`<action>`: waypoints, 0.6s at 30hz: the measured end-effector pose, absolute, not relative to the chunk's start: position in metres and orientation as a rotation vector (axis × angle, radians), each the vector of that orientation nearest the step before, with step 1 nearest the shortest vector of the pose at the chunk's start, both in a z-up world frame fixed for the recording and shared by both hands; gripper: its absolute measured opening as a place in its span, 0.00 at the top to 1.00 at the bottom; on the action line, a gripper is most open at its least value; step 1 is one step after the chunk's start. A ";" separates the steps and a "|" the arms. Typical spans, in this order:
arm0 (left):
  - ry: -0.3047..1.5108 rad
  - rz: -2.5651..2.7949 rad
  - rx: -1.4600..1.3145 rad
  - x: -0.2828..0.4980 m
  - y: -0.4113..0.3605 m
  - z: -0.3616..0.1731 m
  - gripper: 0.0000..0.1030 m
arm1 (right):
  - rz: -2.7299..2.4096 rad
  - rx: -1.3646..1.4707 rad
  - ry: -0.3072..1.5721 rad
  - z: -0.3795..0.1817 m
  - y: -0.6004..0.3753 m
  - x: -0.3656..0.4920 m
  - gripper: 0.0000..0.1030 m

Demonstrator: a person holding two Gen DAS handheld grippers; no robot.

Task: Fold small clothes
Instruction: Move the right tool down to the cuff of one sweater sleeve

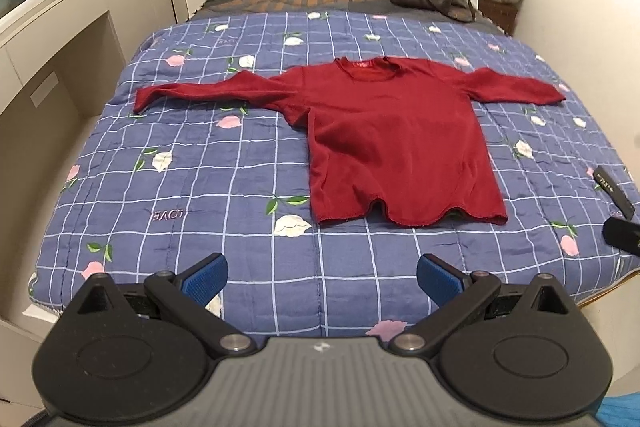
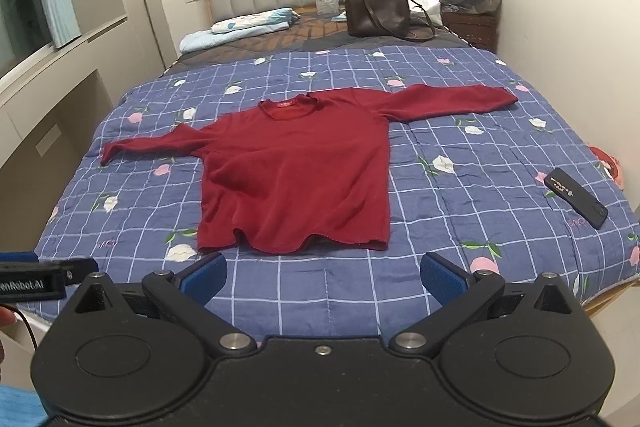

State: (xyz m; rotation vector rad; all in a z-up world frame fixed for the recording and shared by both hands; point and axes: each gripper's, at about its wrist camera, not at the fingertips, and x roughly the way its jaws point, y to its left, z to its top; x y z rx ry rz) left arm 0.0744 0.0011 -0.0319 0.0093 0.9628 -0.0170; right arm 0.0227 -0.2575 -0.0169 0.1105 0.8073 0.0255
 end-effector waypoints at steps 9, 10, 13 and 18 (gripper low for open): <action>0.990 -0.021 0.040 0.150 -0.030 -0.042 0.00 | 0.004 0.183 0.803 -0.024 -0.285 0.073 0.00; 0.993 -0.018 0.033 0.162 -0.035 -0.044 0.00 | 0.000 0.190 0.801 -0.026 -0.290 0.082 0.00; 0.993 0.012 -0.005 0.201 -0.050 -0.048 0.00 | -0.011 0.209 0.791 -0.035 -0.308 0.114 0.00; 1.004 0.060 -0.057 0.278 -0.084 -0.057 0.00 | -0.038 0.219 0.779 -0.050 -0.357 0.182 0.00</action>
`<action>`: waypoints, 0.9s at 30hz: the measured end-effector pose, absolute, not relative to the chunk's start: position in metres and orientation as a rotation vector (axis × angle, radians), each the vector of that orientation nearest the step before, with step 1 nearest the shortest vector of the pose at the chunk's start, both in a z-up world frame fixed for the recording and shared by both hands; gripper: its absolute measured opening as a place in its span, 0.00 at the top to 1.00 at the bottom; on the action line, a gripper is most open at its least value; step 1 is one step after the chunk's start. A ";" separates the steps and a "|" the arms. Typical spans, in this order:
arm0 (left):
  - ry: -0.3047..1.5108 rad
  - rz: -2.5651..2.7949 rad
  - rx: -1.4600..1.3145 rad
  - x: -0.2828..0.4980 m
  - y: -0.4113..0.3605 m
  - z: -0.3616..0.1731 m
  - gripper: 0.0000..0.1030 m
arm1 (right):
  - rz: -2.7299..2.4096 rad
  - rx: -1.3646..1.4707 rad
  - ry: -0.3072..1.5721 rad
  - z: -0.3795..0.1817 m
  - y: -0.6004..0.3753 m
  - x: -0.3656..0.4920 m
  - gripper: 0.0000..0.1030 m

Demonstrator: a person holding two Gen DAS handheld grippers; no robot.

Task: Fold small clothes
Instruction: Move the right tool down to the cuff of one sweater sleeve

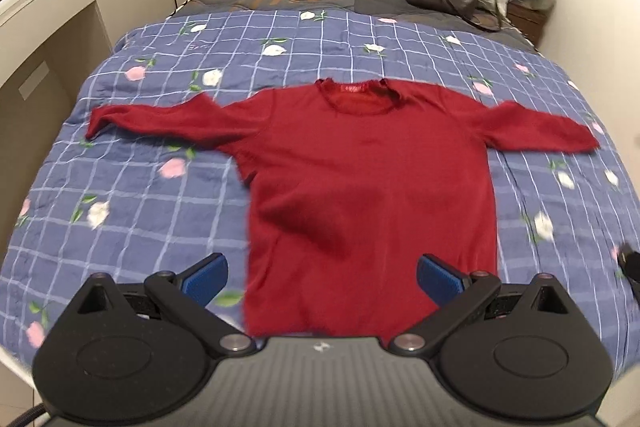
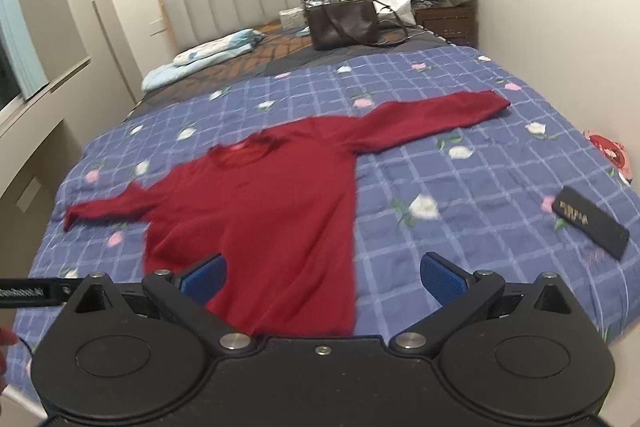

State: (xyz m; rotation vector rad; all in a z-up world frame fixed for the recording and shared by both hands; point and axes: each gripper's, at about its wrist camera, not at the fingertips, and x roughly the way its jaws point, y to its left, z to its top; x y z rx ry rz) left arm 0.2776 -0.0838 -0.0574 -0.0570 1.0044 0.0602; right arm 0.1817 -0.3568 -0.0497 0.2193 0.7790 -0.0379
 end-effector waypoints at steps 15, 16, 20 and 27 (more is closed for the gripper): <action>1.064 0.143 -0.036 0.505 -0.224 -0.133 0.00 | -0.223 0.236 0.860 -0.121 -0.552 0.427 0.00; 1.066 0.139 -0.026 0.515 -0.232 -0.138 0.00 | -0.233 0.238 0.861 -0.125 -0.561 0.439 0.00; 1.042 0.128 0.002 0.549 -0.257 -0.158 0.00 | -0.257 0.252 0.864 -0.142 -0.588 0.473 0.00; 1.047 0.157 0.029 0.592 -0.274 -0.195 0.00 | -0.275 0.268 0.871 -0.173 -0.614 0.507 0.00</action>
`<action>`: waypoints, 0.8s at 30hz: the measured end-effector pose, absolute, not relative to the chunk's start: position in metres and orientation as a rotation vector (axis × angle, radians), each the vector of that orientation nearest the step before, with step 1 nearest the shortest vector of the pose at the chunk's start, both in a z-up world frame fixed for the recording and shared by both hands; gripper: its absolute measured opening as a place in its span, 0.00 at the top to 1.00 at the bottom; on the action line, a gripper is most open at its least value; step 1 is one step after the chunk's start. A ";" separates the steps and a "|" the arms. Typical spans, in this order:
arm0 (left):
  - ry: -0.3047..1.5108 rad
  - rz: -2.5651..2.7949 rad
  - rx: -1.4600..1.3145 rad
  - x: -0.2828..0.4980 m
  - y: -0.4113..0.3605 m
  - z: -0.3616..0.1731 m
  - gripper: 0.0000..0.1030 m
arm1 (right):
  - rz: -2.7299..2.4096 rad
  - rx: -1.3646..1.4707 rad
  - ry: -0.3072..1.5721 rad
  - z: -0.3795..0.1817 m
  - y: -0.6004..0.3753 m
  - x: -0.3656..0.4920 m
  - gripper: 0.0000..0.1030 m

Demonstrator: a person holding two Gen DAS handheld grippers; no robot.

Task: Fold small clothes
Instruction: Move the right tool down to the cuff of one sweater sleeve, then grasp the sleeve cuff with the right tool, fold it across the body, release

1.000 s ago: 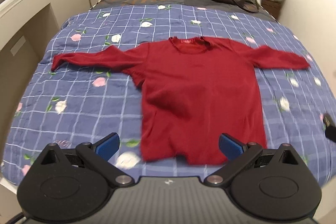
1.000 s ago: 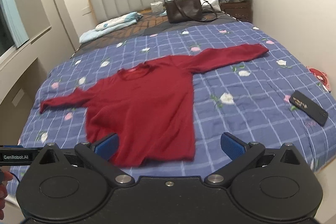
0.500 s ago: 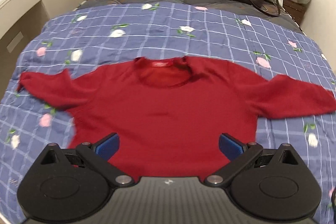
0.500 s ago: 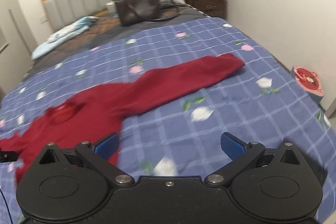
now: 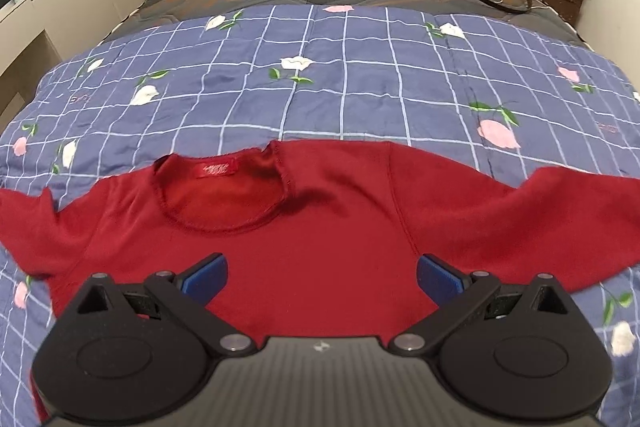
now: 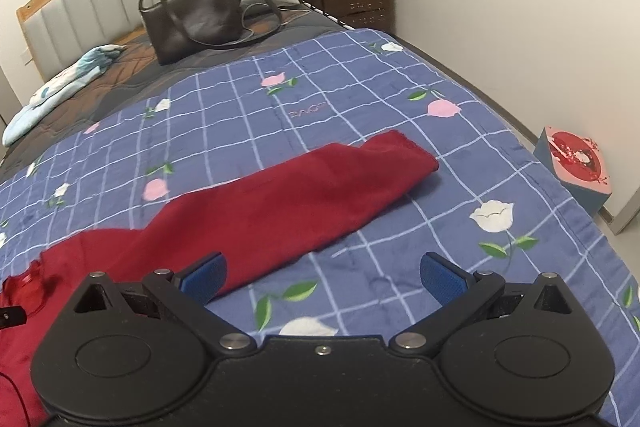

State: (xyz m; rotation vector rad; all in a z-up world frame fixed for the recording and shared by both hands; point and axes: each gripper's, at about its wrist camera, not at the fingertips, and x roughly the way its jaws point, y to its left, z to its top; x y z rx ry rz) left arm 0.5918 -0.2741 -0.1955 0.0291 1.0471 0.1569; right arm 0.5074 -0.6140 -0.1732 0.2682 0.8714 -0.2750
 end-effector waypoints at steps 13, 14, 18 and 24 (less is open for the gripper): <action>1.130 0.256 0.053 0.619 -0.272 -0.238 0.00 | -0.306 0.289 0.841 -0.203 -0.655 0.548 0.00; 1.136 0.256 0.055 0.619 -0.272 -0.239 0.00 | -0.313 0.310 0.832 -0.206 -0.662 0.551 0.00; 1.164 0.247 0.060 0.620 -0.271 -0.244 0.00 | -0.365 0.445 0.820 -0.221 -0.695 0.564 0.00; 1.224 0.264 0.115 0.619 -0.268 -0.252 0.00 | -0.385 0.635 0.799 -0.239 -0.739 0.585 0.01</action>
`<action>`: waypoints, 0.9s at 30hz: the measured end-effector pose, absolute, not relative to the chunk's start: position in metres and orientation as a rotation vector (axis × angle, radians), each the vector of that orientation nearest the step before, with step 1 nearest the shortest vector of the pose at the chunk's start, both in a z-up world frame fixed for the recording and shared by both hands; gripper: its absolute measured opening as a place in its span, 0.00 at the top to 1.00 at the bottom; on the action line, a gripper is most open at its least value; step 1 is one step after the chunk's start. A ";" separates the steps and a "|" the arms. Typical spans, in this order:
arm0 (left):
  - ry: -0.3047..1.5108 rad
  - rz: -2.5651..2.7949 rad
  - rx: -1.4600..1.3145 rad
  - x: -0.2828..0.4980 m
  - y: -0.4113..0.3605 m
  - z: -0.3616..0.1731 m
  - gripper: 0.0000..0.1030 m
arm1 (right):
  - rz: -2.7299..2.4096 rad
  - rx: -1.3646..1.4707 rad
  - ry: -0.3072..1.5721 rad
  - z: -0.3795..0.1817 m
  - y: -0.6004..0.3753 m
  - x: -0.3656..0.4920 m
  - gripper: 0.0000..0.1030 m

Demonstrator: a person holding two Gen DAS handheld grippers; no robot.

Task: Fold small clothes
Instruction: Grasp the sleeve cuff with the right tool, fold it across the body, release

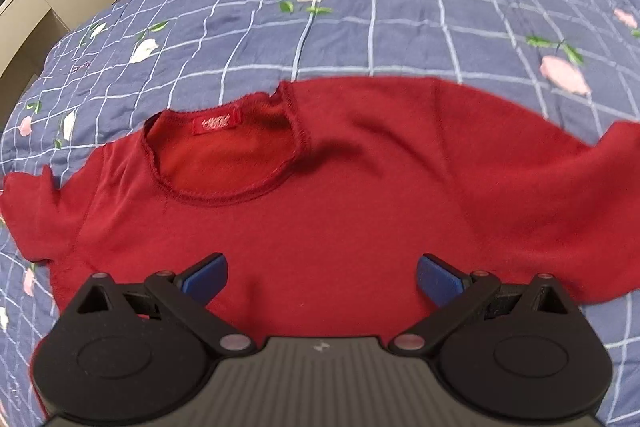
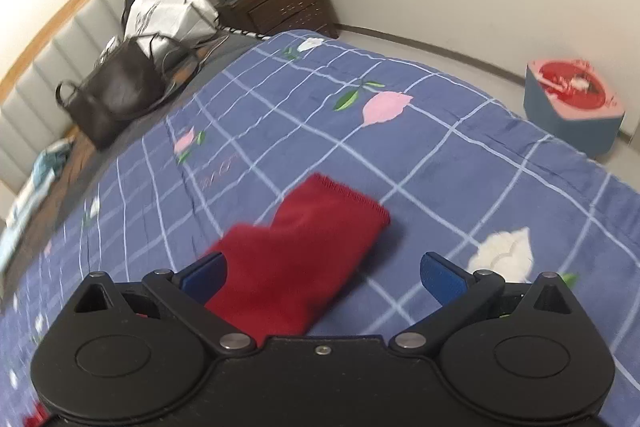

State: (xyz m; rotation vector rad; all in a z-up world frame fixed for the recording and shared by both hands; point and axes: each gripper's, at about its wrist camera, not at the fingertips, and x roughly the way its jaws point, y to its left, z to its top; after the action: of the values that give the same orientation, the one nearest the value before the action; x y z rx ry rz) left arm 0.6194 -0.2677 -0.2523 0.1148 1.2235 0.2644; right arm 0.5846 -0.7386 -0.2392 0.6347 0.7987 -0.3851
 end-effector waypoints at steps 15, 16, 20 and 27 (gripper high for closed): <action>1.198 0.298 0.007 0.601 -0.230 -0.218 0.00 | -0.487 0.833 0.789 -0.249 -0.763 0.592 0.93; 1.196 0.299 -0.002 0.602 -0.227 -0.215 0.00 | -0.490 0.831 0.786 -0.245 -0.761 0.588 0.94; 1.193 0.295 -0.037 0.601 -0.212 -0.202 0.00 | -0.530 0.824 0.784 -0.226 -0.752 0.574 0.94; 1.152 0.269 -0.121 0.593 -0.172 -0.172 0.00 | -0.457 0.654 0.710 -0.164 -0.705 0.575 0.94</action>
State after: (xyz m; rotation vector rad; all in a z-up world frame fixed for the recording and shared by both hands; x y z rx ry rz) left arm 0.5931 -0.1721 -0.1722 -0.1208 1.1521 0.2695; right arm 0.5745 -0.7049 -0.1638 0.6544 0.7099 -0.4570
